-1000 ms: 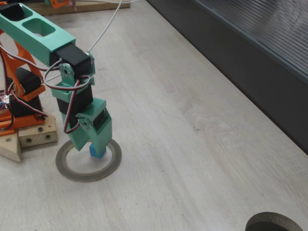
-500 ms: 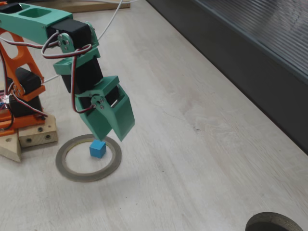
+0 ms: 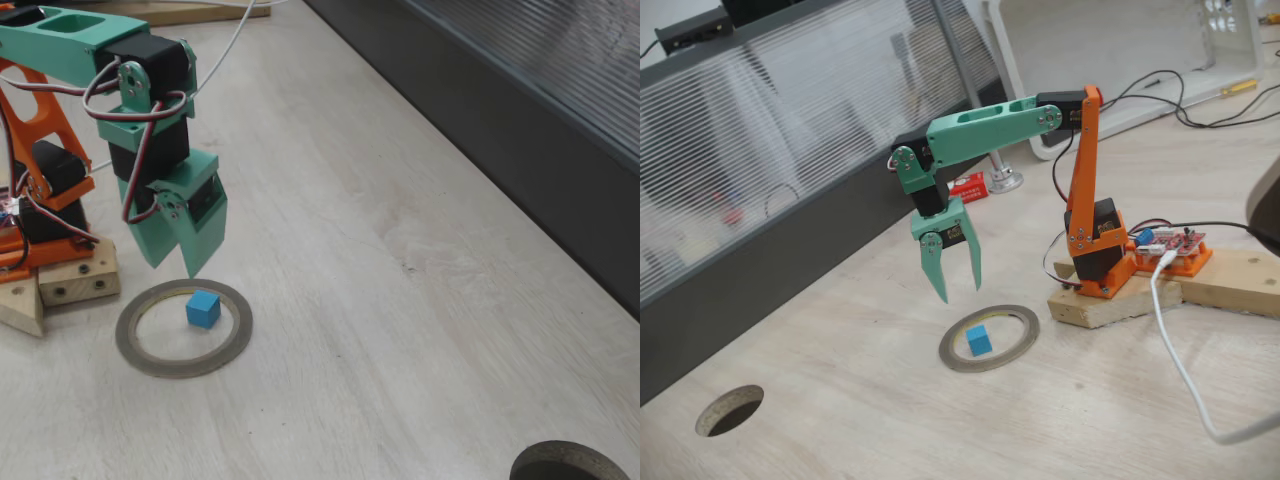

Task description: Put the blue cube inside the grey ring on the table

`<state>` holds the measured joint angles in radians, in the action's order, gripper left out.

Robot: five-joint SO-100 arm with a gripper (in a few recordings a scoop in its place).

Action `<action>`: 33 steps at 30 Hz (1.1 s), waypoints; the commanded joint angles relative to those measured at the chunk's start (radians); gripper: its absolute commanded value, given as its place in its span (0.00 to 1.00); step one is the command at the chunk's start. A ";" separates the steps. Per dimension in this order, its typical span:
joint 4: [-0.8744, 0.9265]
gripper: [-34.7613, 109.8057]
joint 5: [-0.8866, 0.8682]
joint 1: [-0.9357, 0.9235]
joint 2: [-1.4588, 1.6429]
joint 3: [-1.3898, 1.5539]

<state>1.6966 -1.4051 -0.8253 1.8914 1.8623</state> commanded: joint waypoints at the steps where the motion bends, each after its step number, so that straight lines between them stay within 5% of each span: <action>1: 0.049 0.32 -0.017 -0.005 0.054 -0.020; 5: 0.049 0.23 -0.017 -0.005 0.149 -0.006; 33: 0.051 0.24 -0.017 0.081 0.400 0.448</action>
<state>1.7319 -1.4051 -0.7394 2.2626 2.2826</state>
